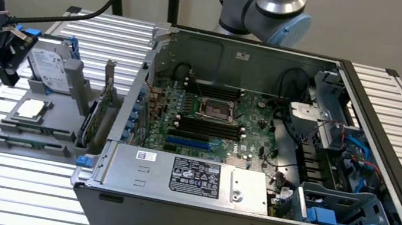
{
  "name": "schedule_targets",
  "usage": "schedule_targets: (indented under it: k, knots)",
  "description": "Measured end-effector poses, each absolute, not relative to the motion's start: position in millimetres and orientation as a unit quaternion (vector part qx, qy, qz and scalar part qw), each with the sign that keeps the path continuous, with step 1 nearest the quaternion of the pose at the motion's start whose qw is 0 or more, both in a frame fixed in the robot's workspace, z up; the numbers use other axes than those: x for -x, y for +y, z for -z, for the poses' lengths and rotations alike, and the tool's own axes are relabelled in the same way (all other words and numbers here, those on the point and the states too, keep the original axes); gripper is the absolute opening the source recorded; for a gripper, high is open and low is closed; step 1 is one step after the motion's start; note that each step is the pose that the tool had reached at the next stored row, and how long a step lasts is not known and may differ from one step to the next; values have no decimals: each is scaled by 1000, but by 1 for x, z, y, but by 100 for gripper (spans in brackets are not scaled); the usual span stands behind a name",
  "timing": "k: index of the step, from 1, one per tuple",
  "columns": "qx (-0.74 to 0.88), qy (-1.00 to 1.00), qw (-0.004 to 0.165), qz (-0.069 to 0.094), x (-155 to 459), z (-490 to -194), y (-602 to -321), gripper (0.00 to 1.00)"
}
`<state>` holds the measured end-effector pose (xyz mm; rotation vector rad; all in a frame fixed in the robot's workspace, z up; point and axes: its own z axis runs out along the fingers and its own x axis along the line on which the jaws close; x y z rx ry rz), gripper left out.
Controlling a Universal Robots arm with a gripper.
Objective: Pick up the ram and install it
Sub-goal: 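Pick up the ram and move it above insertion slot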
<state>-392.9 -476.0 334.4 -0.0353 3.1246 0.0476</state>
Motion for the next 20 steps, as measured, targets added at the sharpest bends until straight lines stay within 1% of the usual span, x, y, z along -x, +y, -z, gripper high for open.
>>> schedule_targets:
  k: [12, 20]
  knots:
    - [12, 1000, 8, -15, 393, -334, -476, 11]
    - [78, 997, 7, -16, 393, -331, -476, 11]
